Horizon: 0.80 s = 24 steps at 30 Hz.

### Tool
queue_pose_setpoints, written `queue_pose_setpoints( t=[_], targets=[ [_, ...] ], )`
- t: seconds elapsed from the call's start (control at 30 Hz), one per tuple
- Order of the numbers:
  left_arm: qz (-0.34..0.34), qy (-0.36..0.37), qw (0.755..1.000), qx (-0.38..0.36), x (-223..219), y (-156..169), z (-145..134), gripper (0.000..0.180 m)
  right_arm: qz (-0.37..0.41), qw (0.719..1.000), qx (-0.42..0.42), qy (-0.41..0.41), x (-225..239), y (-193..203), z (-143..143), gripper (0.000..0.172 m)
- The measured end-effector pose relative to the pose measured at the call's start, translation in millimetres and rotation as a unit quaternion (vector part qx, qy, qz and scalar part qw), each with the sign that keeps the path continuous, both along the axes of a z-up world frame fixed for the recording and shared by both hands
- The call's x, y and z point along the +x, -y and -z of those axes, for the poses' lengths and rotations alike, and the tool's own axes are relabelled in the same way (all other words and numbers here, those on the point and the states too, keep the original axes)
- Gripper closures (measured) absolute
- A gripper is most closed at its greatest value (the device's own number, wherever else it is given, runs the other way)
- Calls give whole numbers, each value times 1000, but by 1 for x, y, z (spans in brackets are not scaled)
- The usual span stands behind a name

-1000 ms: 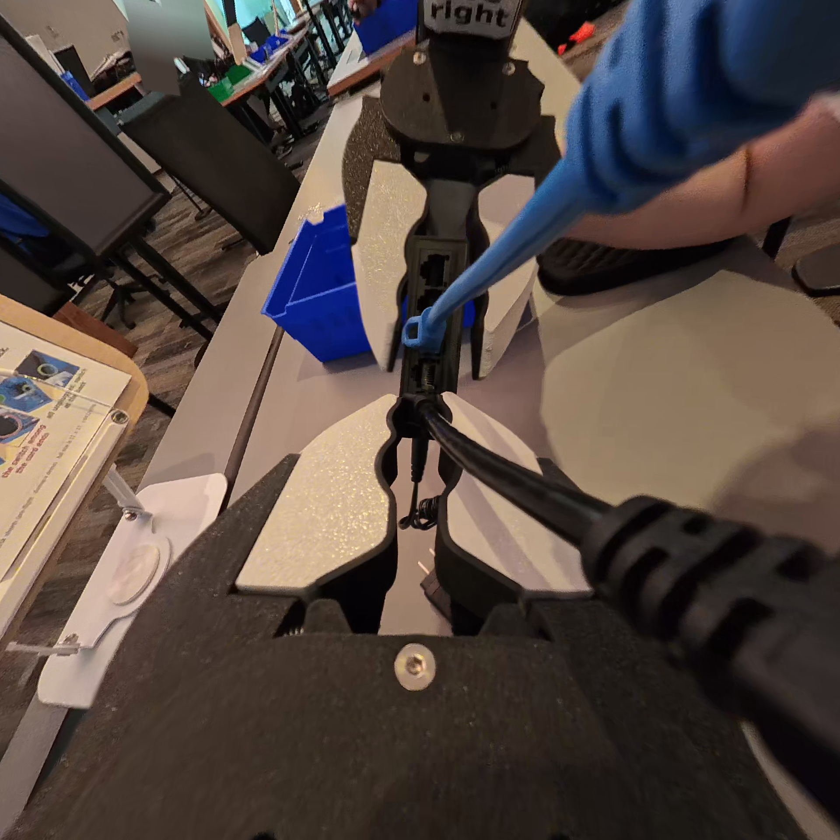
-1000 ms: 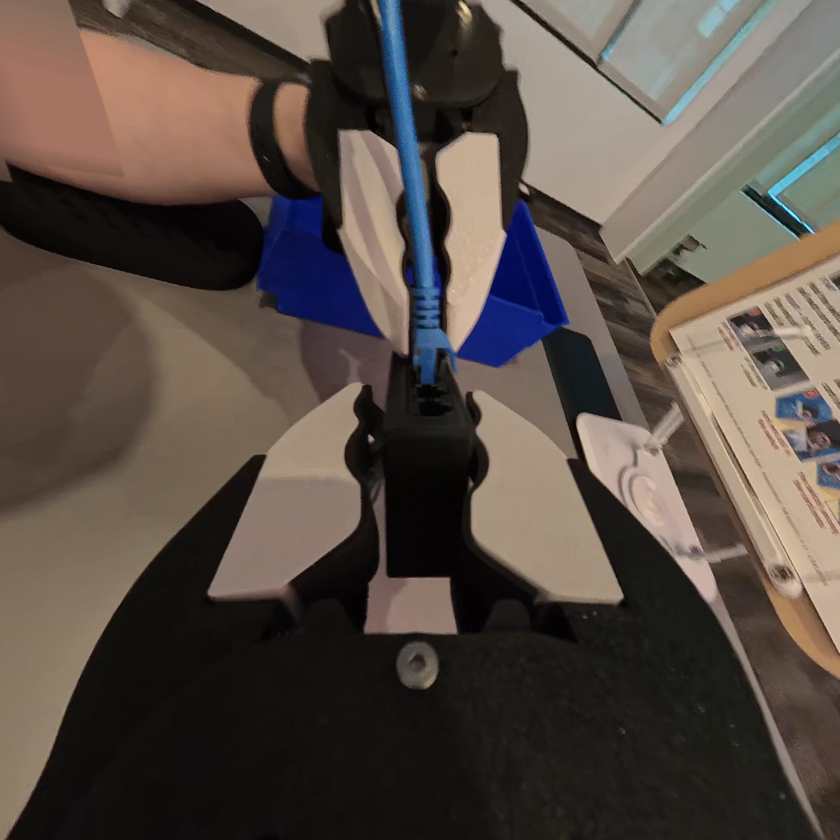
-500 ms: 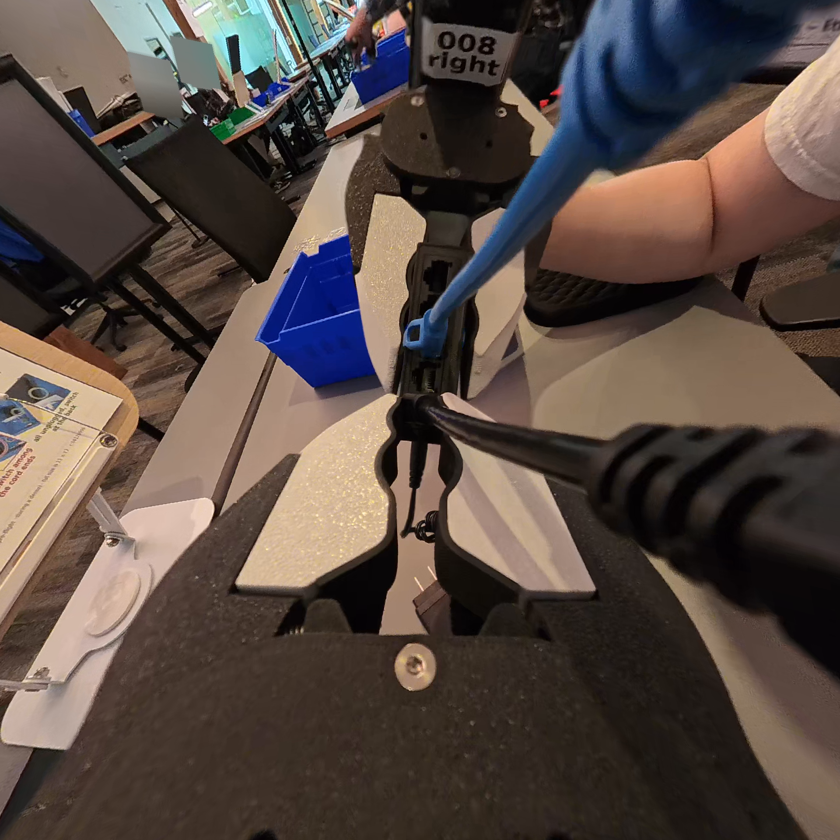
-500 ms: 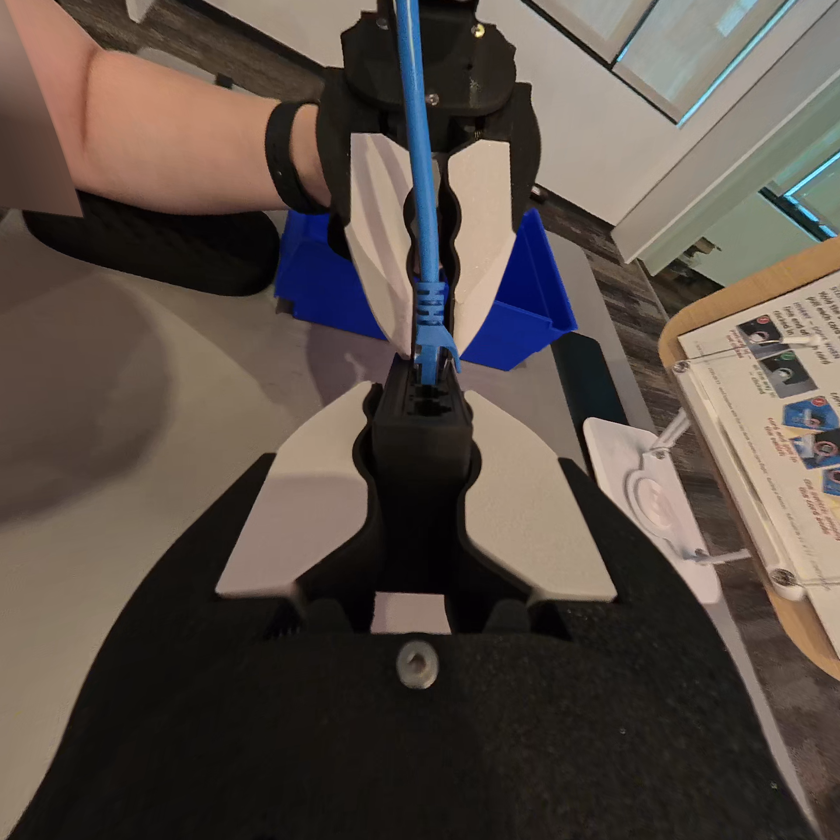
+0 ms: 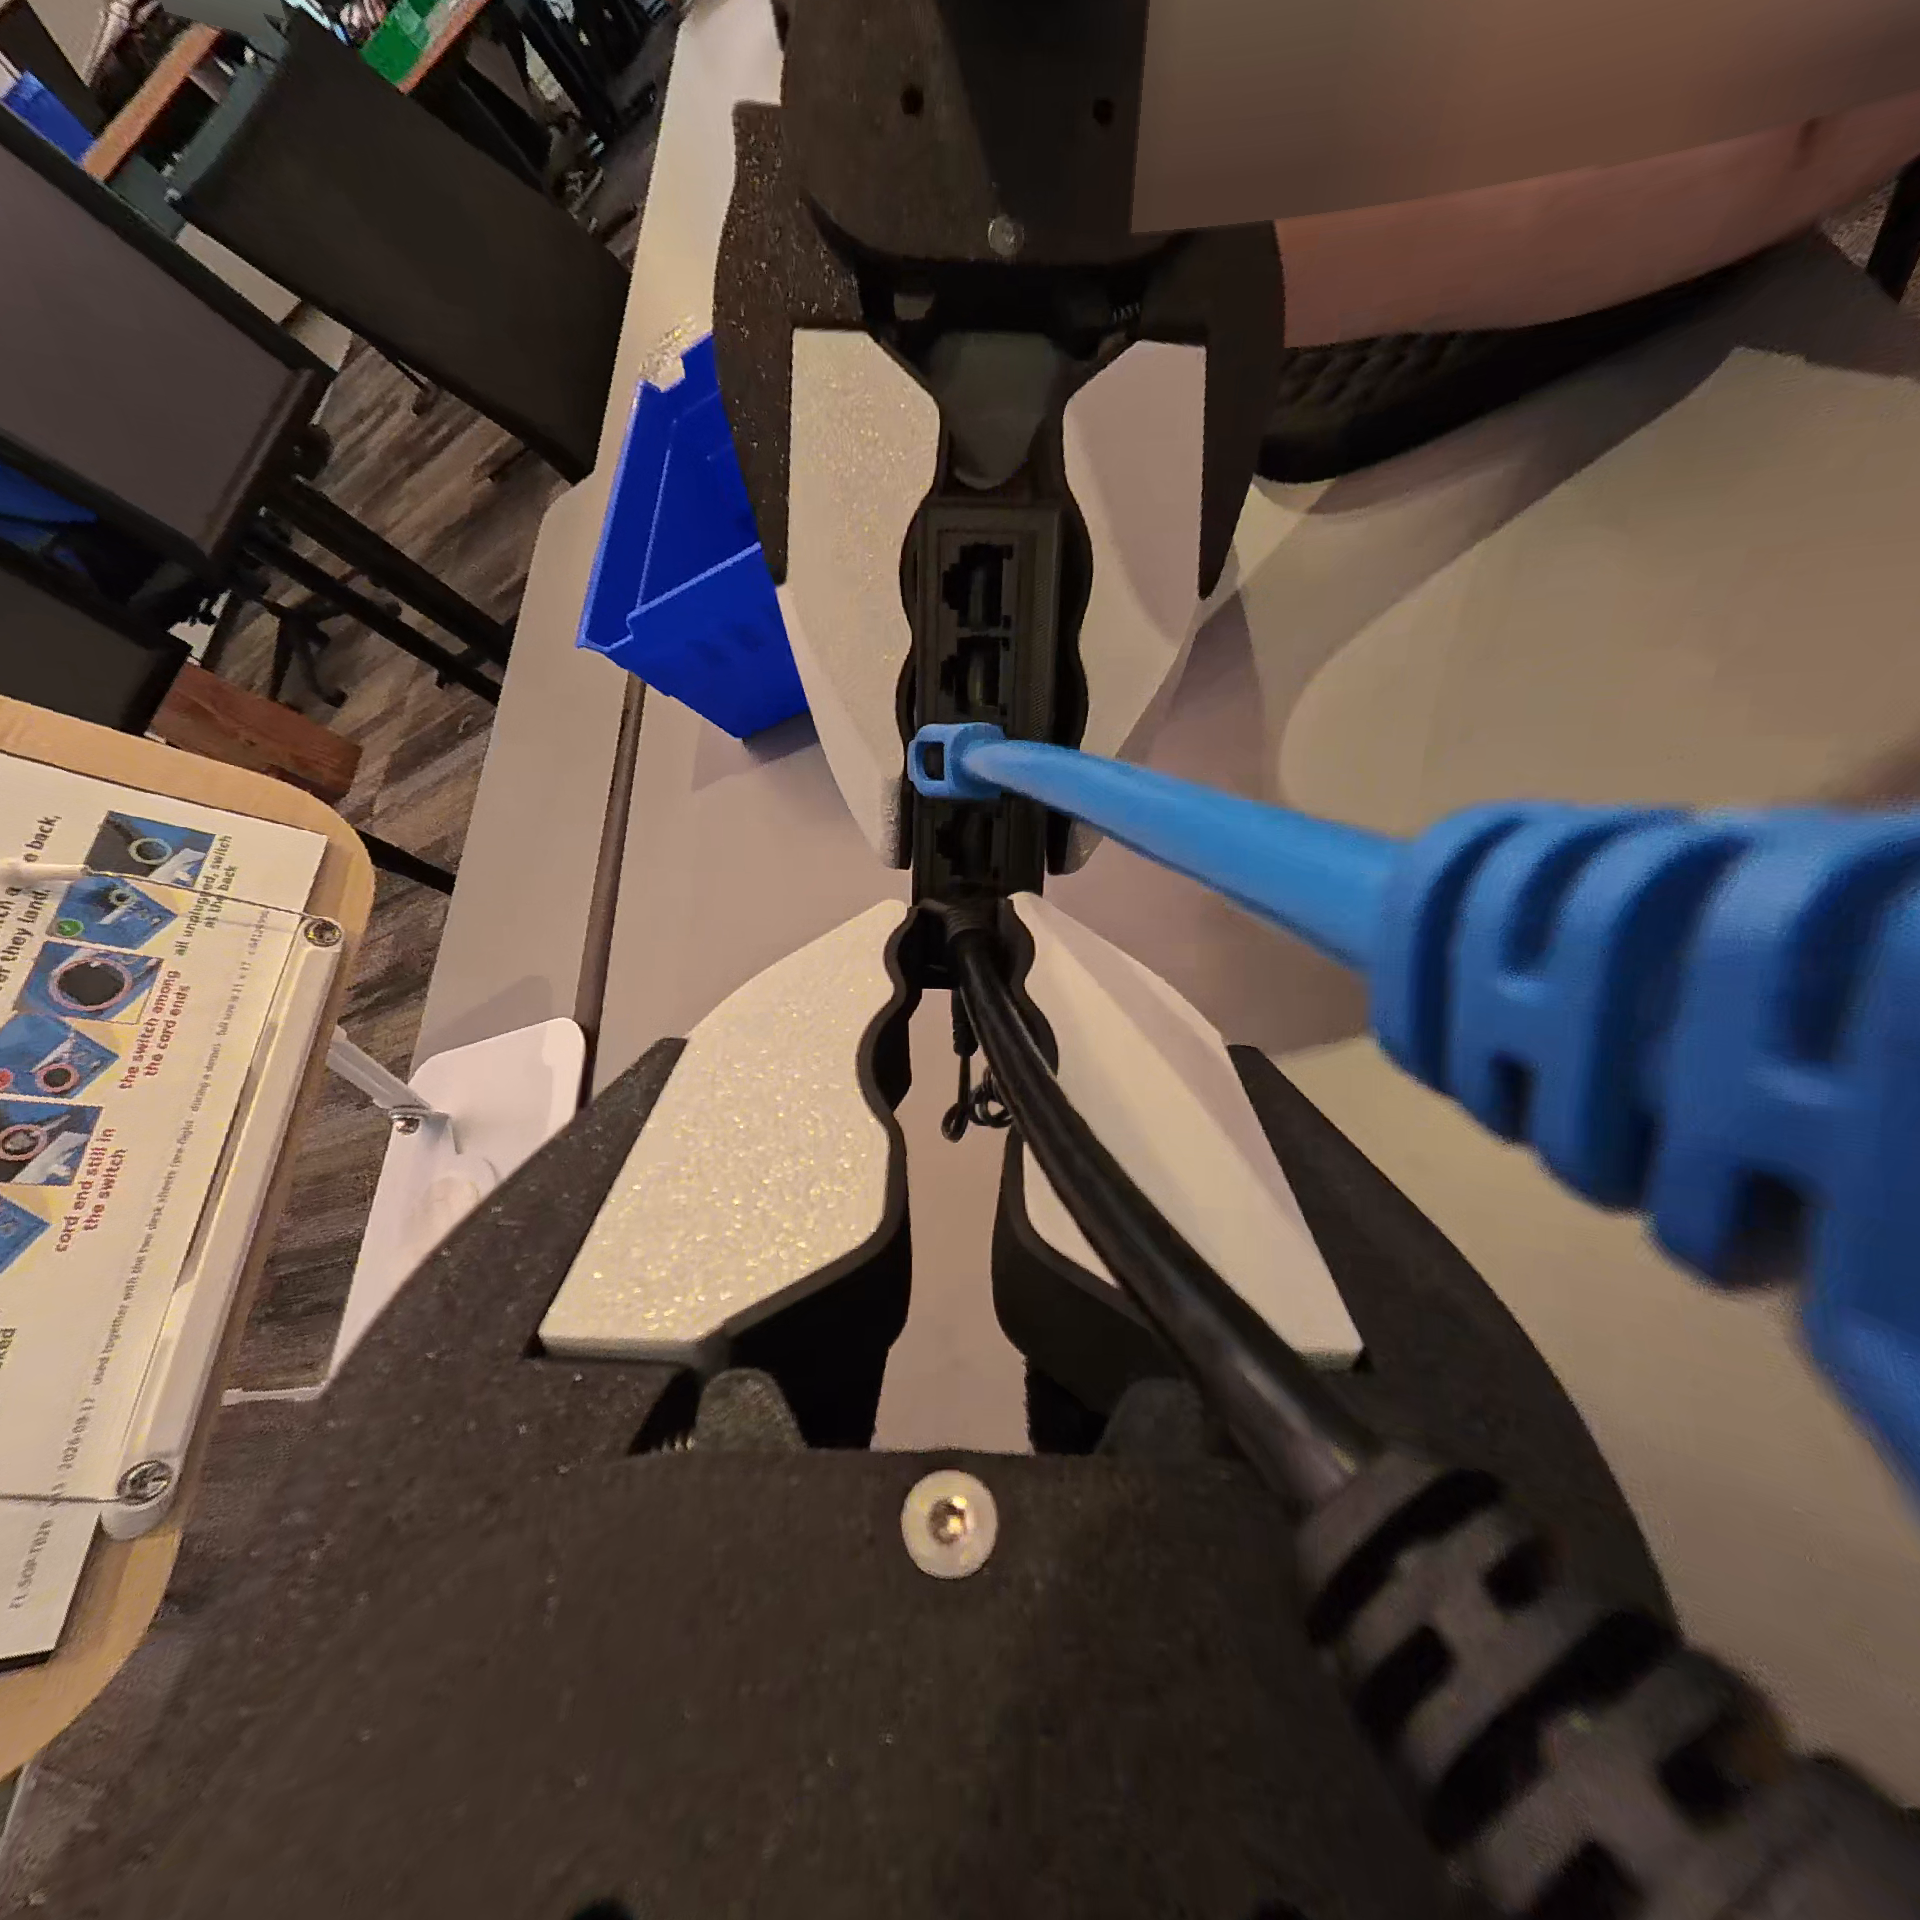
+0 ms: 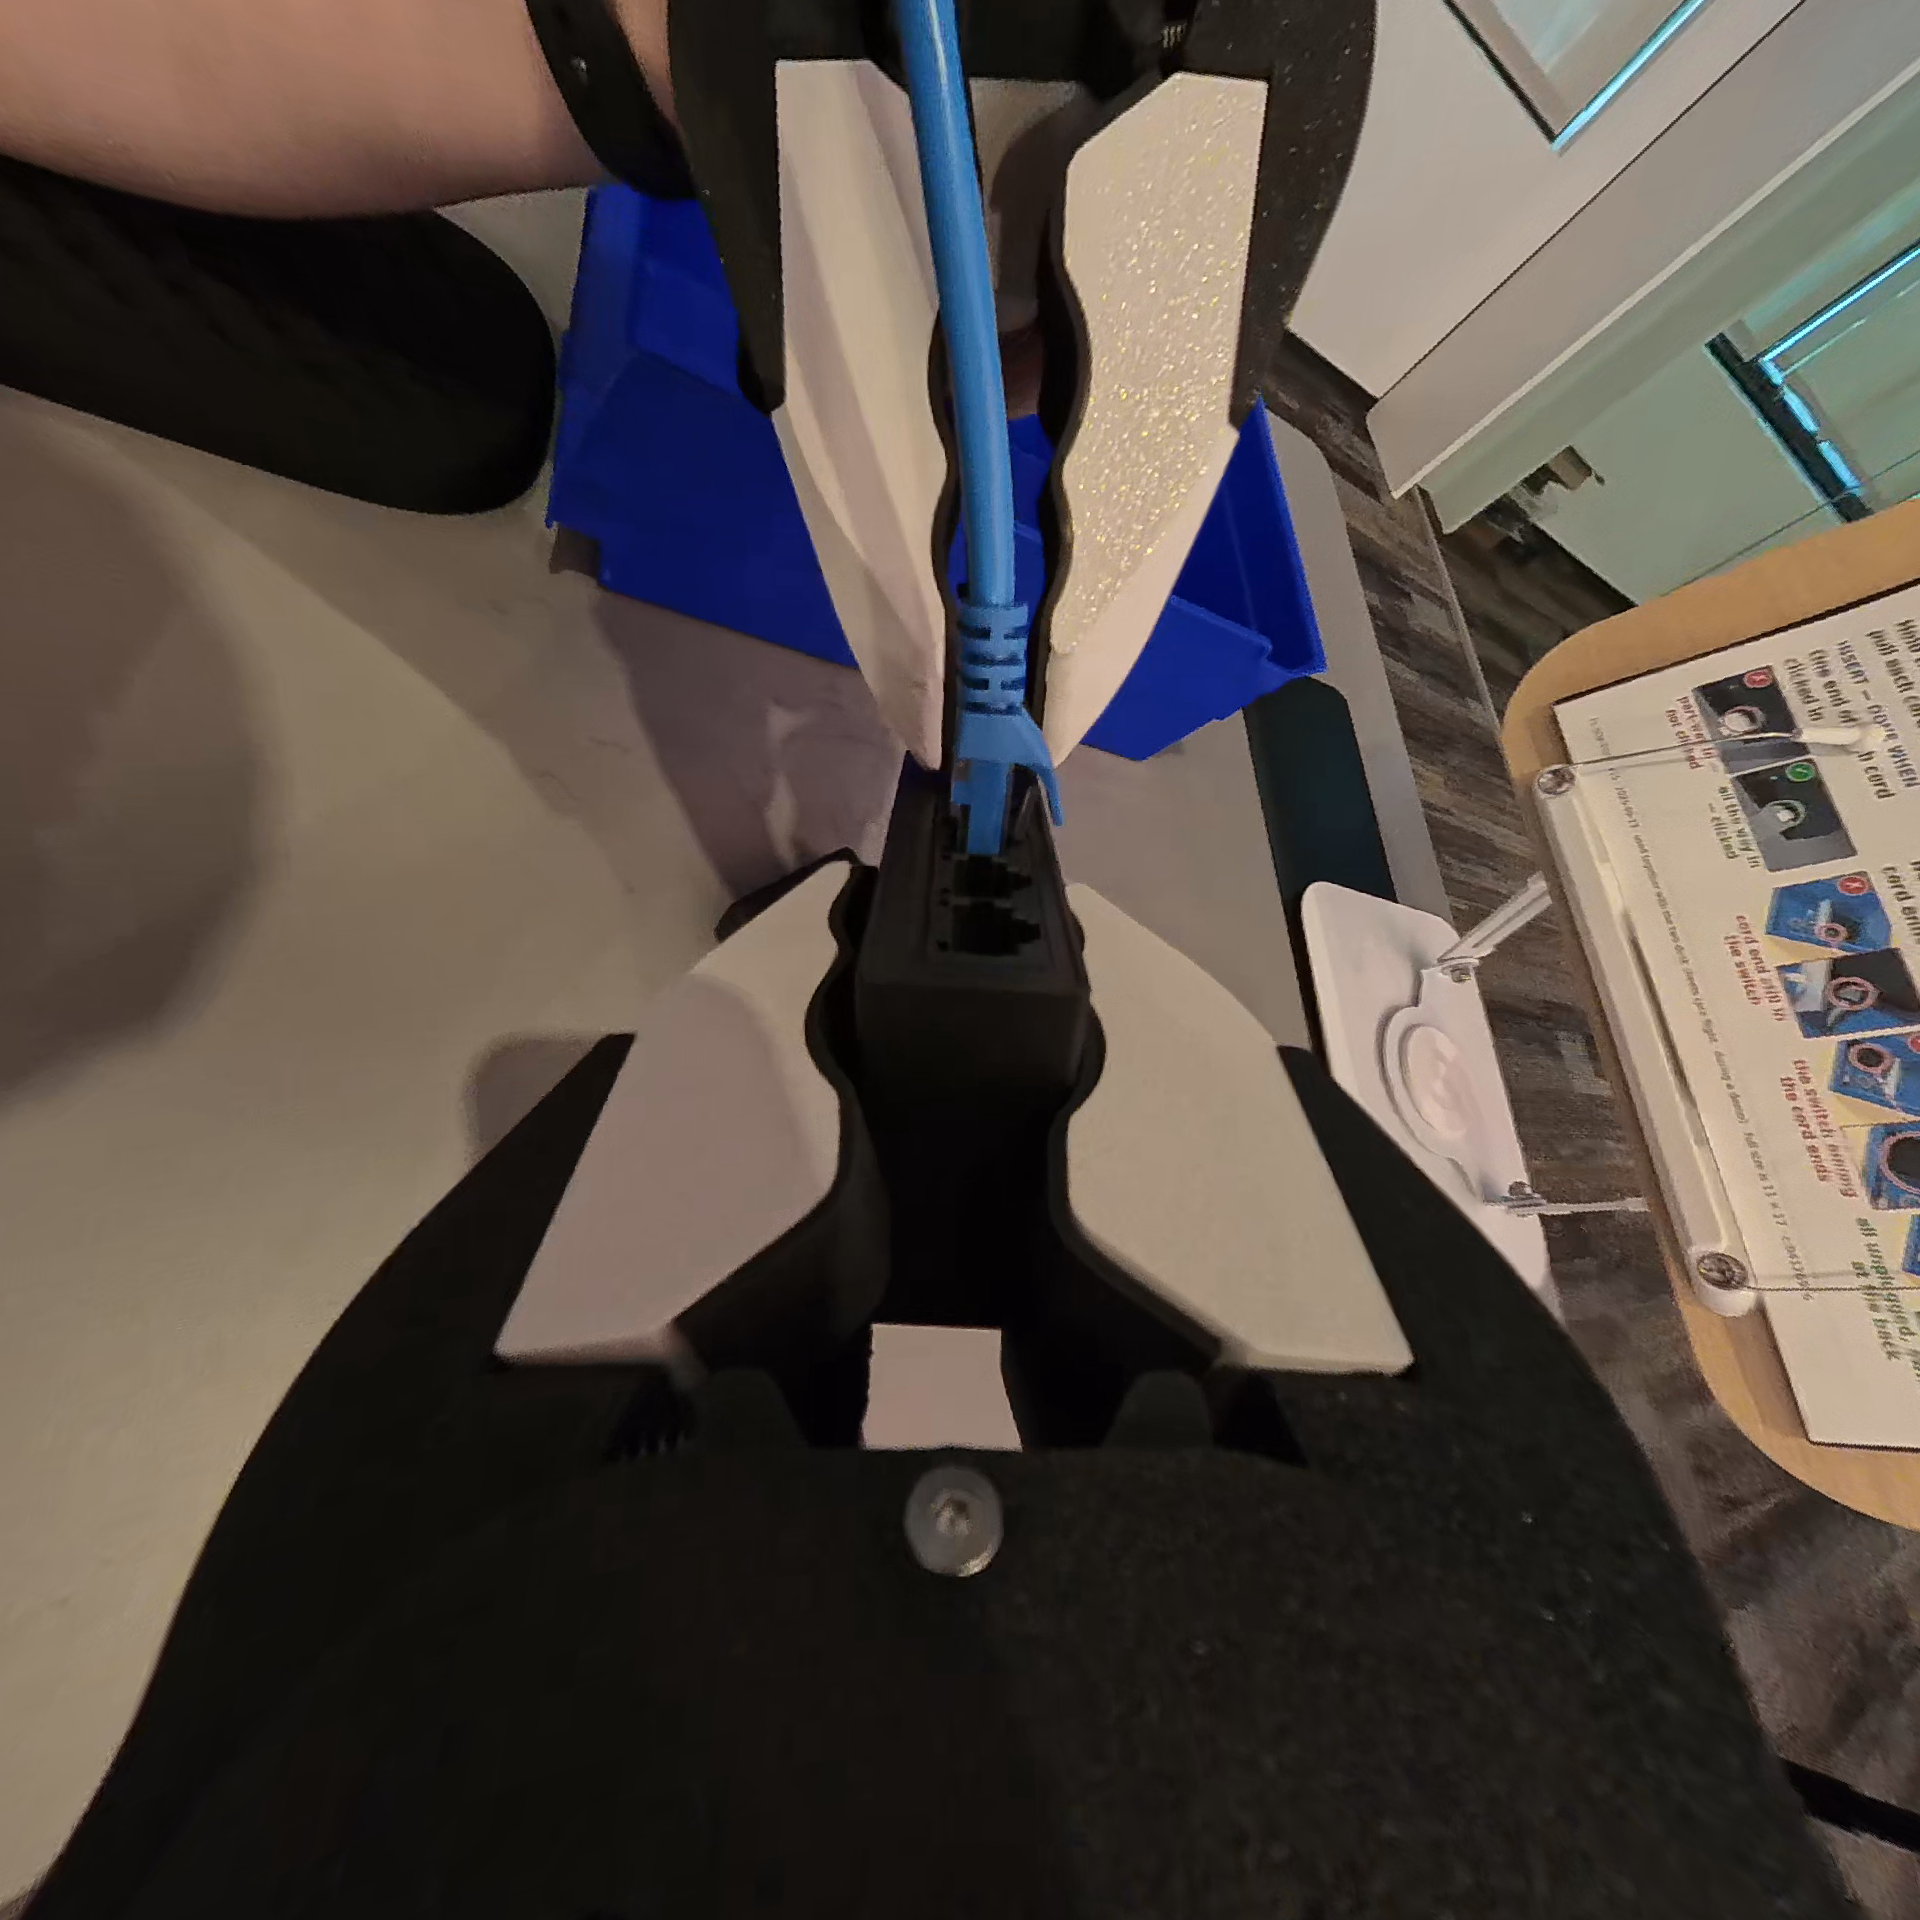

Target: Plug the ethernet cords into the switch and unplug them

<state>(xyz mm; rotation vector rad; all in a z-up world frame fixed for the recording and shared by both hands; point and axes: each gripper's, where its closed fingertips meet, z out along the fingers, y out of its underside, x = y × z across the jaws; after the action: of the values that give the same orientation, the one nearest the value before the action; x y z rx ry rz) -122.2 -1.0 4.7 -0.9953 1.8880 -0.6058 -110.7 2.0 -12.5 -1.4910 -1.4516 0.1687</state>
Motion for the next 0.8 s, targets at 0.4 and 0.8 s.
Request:
queue_pose_setpoints(
  t=[0.4,0.8],
  targets=[
    [3,31,996,-81,3,-1,-8,168,-19,997,-35,-61,-1,0,-11,141],
    [18,97,991,-86,-4,4,-38,168,-34,990,20,-139,0,7,-46,134]
  ],
)
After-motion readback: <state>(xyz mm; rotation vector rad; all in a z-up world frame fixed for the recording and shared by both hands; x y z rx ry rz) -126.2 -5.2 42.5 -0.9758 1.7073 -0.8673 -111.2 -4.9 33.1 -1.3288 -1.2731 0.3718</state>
